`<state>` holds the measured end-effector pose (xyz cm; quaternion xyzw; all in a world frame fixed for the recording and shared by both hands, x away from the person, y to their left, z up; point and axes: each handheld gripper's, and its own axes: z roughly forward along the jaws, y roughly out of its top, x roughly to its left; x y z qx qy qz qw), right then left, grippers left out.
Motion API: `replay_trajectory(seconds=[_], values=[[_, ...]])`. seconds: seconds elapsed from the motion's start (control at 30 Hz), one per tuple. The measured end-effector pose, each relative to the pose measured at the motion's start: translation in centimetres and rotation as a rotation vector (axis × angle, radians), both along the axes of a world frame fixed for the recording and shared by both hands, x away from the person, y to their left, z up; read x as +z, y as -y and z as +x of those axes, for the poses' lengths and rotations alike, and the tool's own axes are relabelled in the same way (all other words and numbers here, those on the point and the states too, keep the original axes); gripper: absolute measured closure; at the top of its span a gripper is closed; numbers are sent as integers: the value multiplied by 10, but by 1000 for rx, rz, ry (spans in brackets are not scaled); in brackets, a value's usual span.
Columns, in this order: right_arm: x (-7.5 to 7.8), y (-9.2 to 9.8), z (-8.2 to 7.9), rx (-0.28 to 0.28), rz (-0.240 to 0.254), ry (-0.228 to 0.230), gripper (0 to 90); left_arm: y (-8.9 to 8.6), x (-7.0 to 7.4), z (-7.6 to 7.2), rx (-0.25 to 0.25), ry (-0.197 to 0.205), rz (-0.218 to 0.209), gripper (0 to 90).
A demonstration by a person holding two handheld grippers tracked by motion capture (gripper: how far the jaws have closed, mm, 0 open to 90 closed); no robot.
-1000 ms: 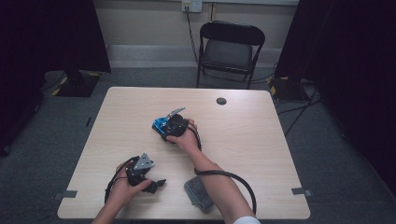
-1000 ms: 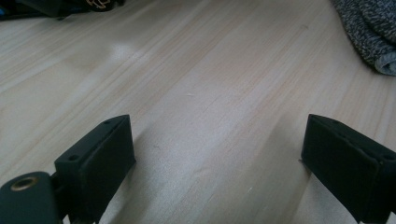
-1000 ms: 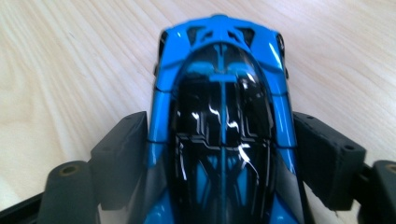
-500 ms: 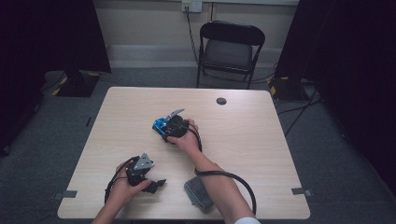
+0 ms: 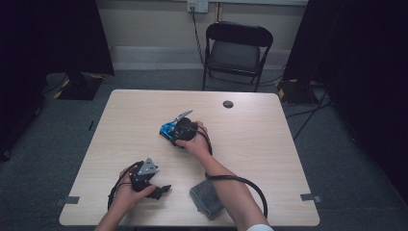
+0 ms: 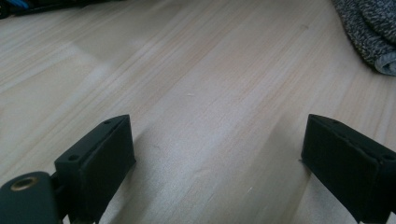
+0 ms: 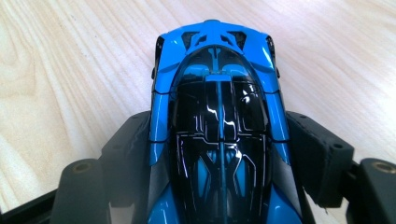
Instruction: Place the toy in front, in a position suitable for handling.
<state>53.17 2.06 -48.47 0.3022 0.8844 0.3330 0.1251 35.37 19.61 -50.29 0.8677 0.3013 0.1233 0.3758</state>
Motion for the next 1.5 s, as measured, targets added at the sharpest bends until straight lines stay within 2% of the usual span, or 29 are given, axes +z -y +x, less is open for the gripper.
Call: replay_trajectory(seconds=[0.4,0.53,0.57,0.6,0.63,0.67,0.73,0.8,0.87,1.07,1.3,1.5], values=[[10,15,0,-11,24,5,277,0,0,0,0,0,0,87],[15,29,0,-15,41,7,276,0,0,0,0,0,0,87],[17,39,-2,-15,50,12,276,0,0,0,0,0,0,88],[17,39,-2,-15,50,12,276,0,0,0,0,0,0,87],[19,49,-3,-20,57,4,277,0,0,0,0,0,0,87],[19,49,-3,-20,57,4,277,0,0,0,0,0,0,87],[20,66,-7,-17,56,5,276,0,0,0,0,0,0,87],[20,72,-9,-16,54,6,276,0,0,0,0,0,0,88],[20,91,-13,-17,51,3,276,0,0,0,0,1,0,87],[19,122,-22,-20,47,-7,276,0,0,0,0,1,0,87],[14,141,-32,-8,31,-18,276,0,0,0,0,1,0,87],[6,156,-38,-13,36,-30,276,0,0,0,0,1,0,87]])
